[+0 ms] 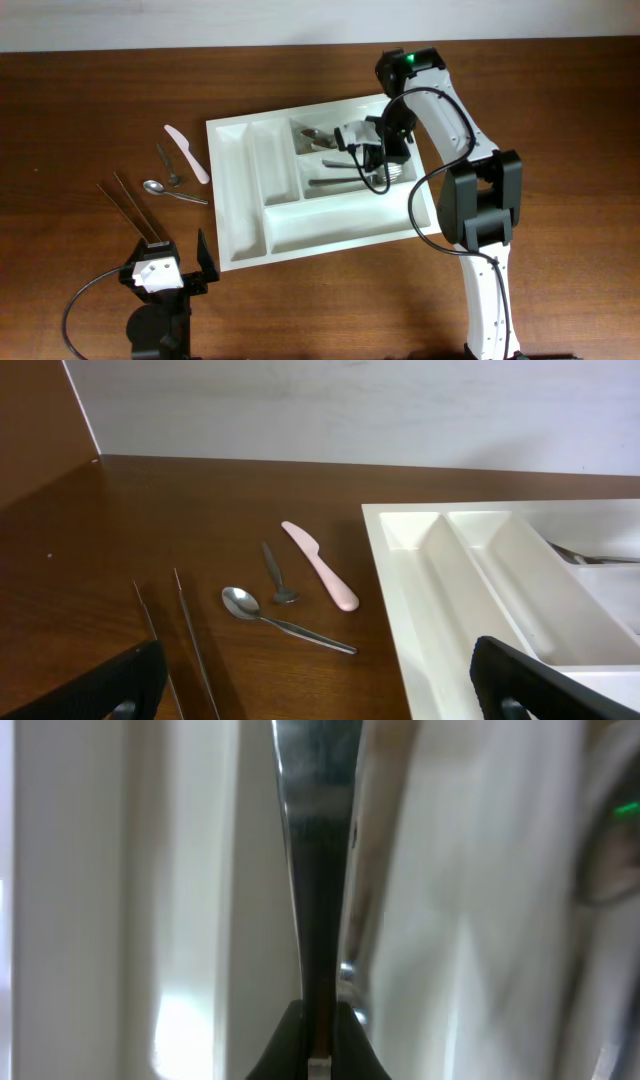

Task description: Pack container

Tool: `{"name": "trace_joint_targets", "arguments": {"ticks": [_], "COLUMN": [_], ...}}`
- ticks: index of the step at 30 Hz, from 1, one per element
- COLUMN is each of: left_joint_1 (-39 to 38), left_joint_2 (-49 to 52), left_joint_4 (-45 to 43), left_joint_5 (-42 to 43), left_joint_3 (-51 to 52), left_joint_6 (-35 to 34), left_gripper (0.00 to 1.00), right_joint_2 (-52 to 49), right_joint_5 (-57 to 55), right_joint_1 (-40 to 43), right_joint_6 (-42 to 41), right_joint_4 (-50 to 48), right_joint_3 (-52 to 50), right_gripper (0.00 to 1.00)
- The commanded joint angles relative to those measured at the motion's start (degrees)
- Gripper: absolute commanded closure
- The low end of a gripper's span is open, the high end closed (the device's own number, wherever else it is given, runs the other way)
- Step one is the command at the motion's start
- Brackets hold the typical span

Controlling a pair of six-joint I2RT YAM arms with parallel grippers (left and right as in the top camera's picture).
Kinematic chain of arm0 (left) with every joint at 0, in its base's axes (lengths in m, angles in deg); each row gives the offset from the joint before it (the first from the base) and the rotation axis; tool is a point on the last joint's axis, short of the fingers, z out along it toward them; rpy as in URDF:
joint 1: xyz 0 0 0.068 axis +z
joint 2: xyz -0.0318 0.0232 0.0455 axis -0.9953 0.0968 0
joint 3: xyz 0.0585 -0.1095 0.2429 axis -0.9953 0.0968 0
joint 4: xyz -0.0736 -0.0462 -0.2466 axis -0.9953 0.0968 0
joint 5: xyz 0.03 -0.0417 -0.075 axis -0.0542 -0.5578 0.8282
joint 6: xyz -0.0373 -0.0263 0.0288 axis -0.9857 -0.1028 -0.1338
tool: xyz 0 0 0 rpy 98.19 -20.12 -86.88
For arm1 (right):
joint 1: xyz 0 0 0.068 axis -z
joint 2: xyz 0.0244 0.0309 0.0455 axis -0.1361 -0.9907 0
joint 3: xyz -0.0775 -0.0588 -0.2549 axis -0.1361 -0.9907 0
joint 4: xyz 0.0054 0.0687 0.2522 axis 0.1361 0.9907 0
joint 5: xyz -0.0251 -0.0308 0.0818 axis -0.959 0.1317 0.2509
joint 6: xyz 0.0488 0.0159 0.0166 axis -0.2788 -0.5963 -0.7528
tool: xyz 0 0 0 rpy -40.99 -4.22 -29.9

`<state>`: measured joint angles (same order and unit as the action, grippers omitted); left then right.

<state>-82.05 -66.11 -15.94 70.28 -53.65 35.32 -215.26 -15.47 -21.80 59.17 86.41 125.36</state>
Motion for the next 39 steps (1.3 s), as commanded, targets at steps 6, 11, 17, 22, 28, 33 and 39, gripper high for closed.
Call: {"name": "trace_joint_targets", "arguments": {"ticks": [6, 11, 17, 22, 28, 33, 39], "left_joint_1": [0.4, 0.4, 0.4, 0.4, 0.4, 0.4, 0.4], "left_joint_2": [-0.5, -0.5, -0.5, -0.5, -0.5, -0.5, -0.5], "left_joint_4": [-0.2, -0.2, -0.2, -0.2, -0.2, -0.2, -0.2], "left_joint_5": [0.7, 0.7, 0.7, 0.7, 0.7, 0.7, 0.7], "left_joint_3": [0.3, 0.3, 0.3, 0.3, 0.3, 0.3, 0.3], "left_joint_6": [0.9, 0.9, 0.9, 0.9, 0.9, 0.9, 0.9], "left_gripper": [0.01, 0.01, 0.01, 0.01, 0.01, 0.01, 0.01], "right_joint_2": [0.4, 0.4, 0.5, 0.5, 0.5, 0.4, 0.4], "right_joint_5": [1.4, 2.8, 5.2, 4.7, 0.1, -12.2, -21.7], "right_joint_1": [0.1, 0.1, 0.1, 0.5, 3.0, 7.1, 13.0], "right_joint_6": [-1.3, -4.5, -6.8, -16.0, -34.6, -61.5, -82.1], "right_joint_4": [-4.2, -4.5, -3.4, -3.4, -8.4, -16.9, -19.3], "right_joint_3": [-0.4, 2.5, 9.6, 19.3, 24.4, 24.3, 24.3], "right_gripper": [0.53, 0.12, 0.09, 0.01, 0.01, 0.01, 0.01]}}
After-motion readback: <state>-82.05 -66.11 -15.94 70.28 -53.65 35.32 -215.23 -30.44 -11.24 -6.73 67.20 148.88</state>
